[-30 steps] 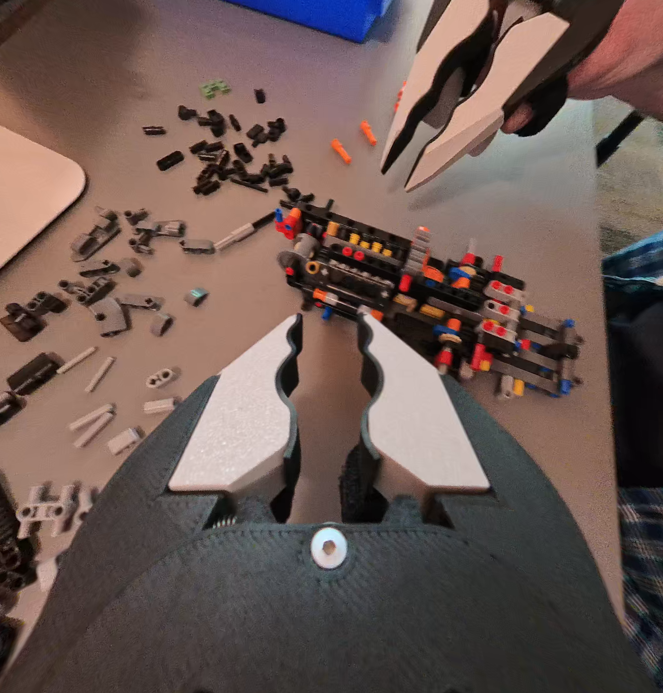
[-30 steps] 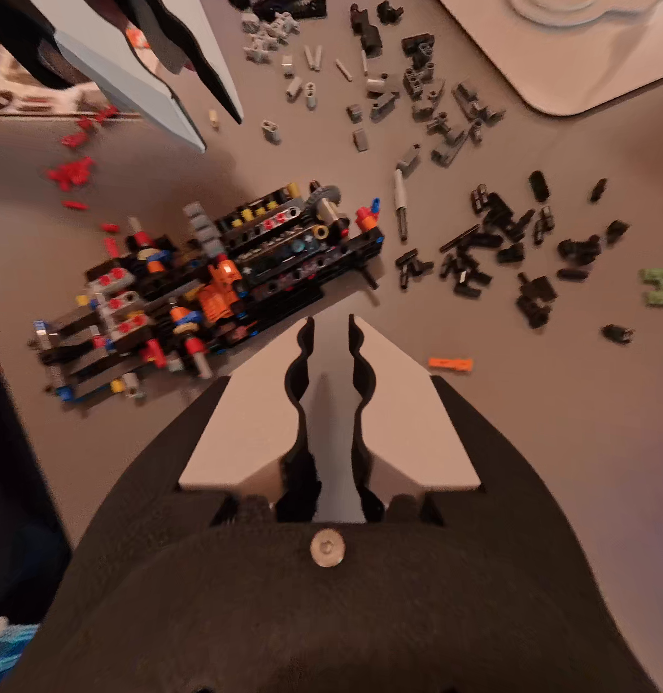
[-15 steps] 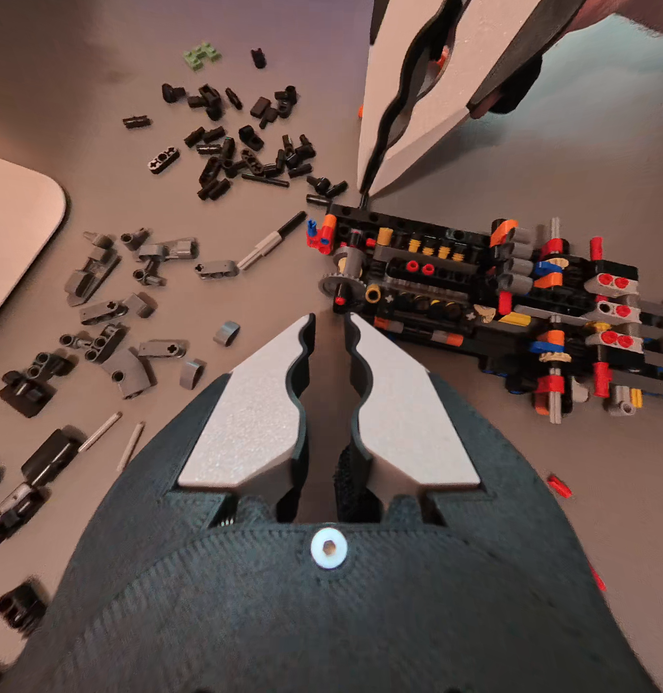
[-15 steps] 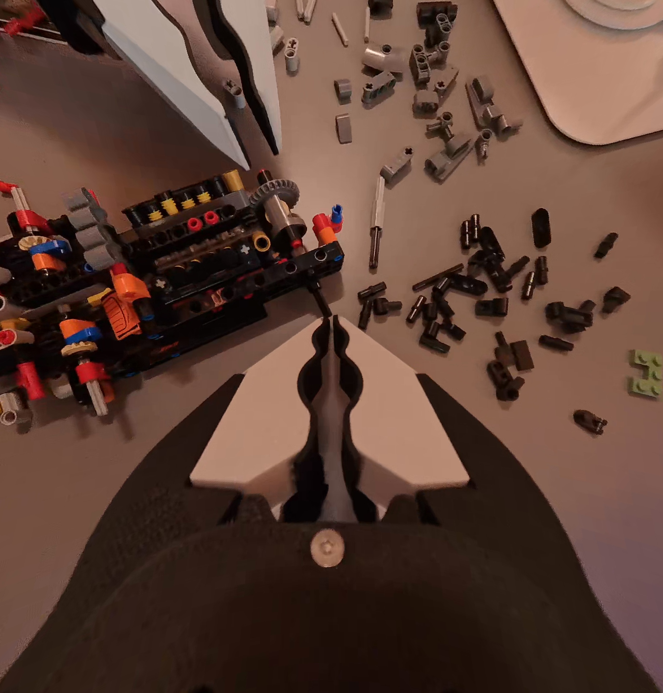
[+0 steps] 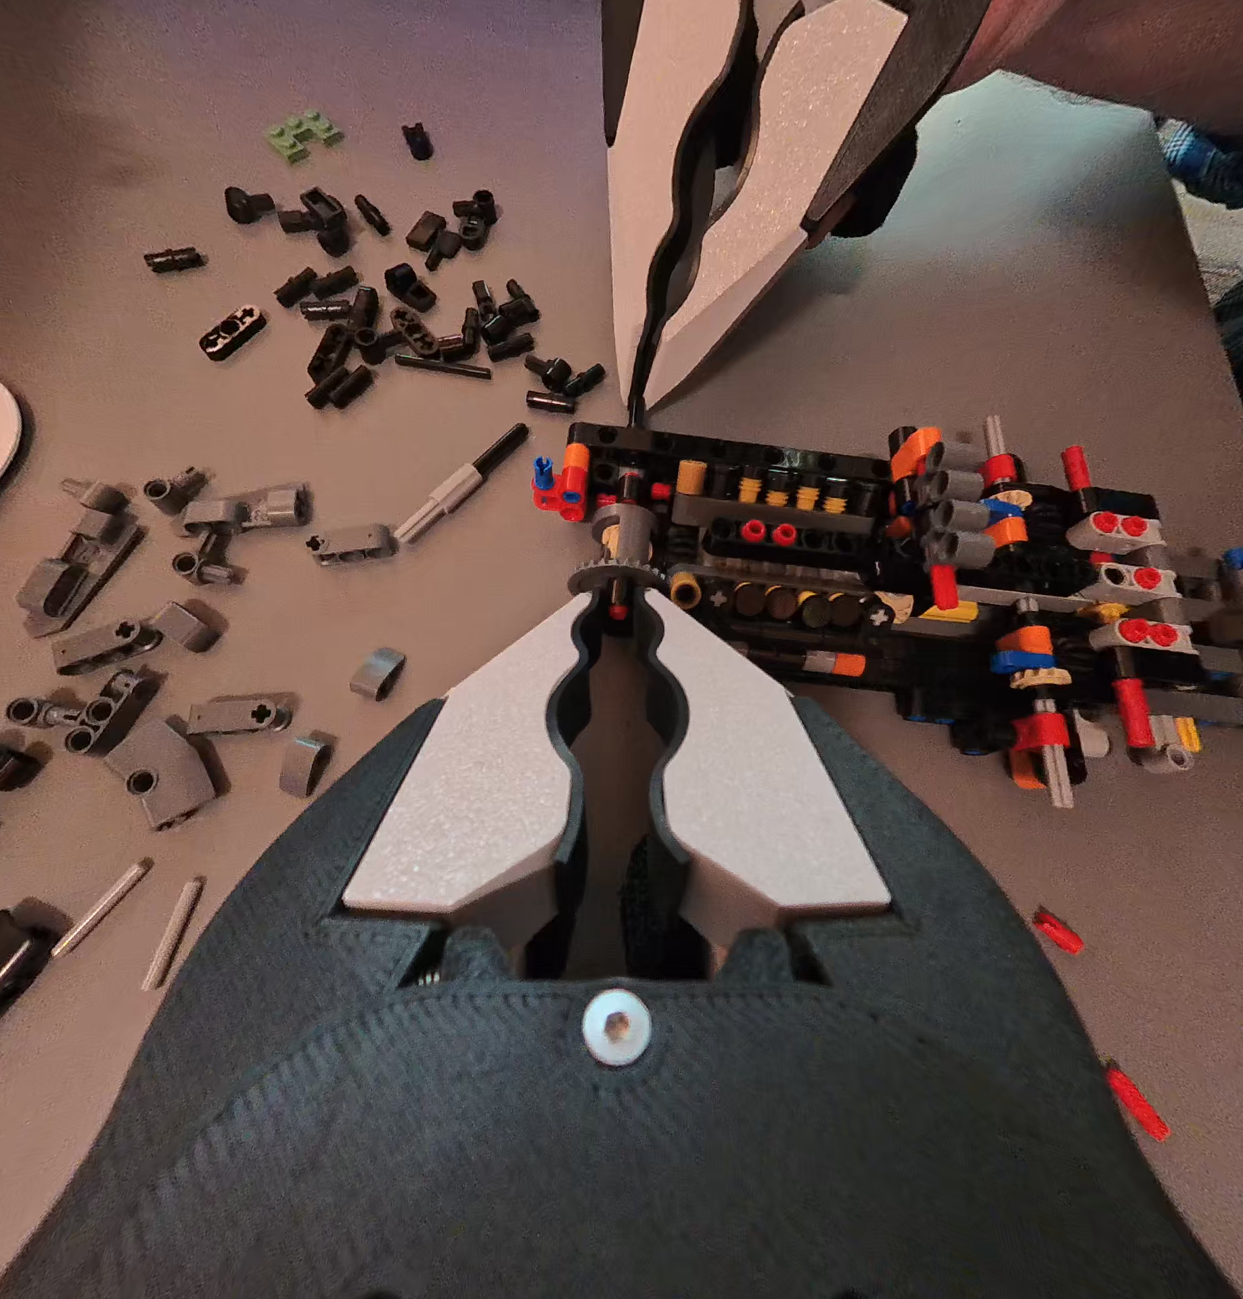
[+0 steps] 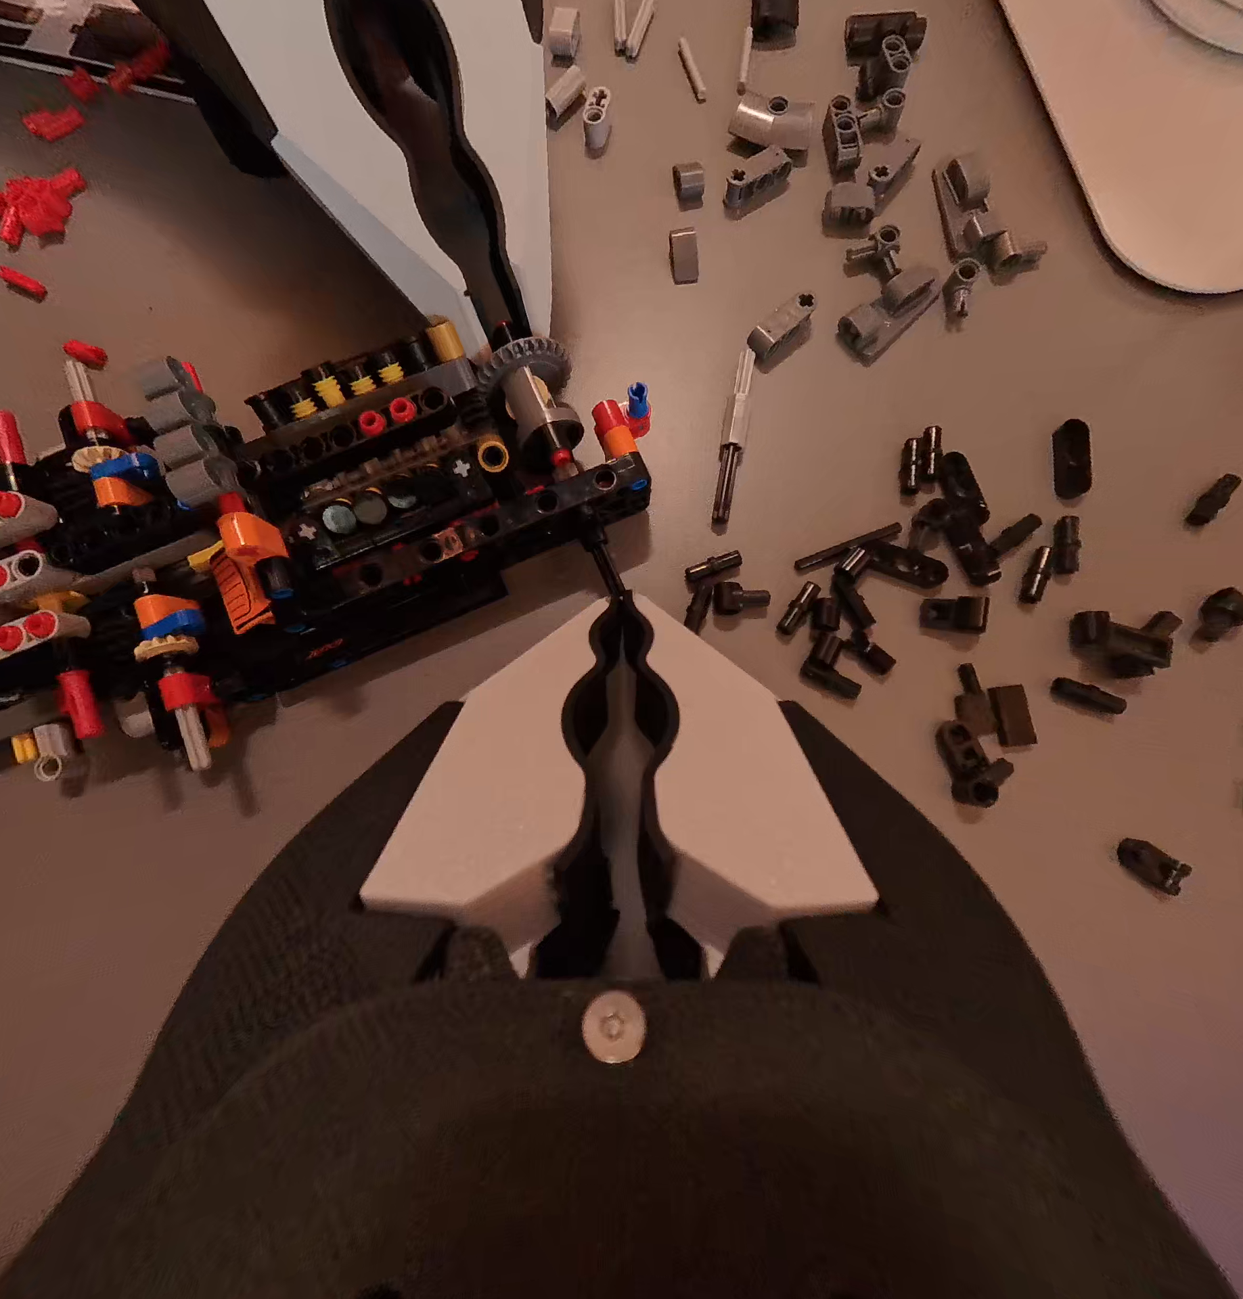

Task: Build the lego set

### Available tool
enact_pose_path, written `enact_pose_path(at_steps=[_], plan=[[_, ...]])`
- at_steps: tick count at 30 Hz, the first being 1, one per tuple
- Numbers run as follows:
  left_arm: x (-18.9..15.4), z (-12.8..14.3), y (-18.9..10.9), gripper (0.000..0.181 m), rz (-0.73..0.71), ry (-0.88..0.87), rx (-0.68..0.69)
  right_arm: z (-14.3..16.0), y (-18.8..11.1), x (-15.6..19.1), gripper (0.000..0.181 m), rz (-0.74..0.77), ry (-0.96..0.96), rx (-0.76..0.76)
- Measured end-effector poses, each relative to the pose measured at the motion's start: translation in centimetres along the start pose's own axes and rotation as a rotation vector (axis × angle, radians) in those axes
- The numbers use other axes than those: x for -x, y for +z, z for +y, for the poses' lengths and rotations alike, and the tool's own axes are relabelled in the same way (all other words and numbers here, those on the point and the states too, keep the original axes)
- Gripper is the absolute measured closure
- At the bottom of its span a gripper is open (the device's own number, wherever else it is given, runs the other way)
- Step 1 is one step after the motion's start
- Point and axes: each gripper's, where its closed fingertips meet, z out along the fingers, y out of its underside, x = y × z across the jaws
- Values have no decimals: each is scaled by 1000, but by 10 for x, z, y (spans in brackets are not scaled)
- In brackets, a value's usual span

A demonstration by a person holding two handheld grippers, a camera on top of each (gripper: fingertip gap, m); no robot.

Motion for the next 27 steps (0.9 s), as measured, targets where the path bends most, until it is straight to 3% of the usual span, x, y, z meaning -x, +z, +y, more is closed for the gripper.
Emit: enact_pose_path(at_steps=[1, 27], plan=[[0, 0, 0, 174, 4, -1, 1, 0, 0, 0, 181, -9, 3, -4], [-4, 4, 0, 174, 2, 39, 25, -3, 3, 1, 181, -12, -91, 39]])
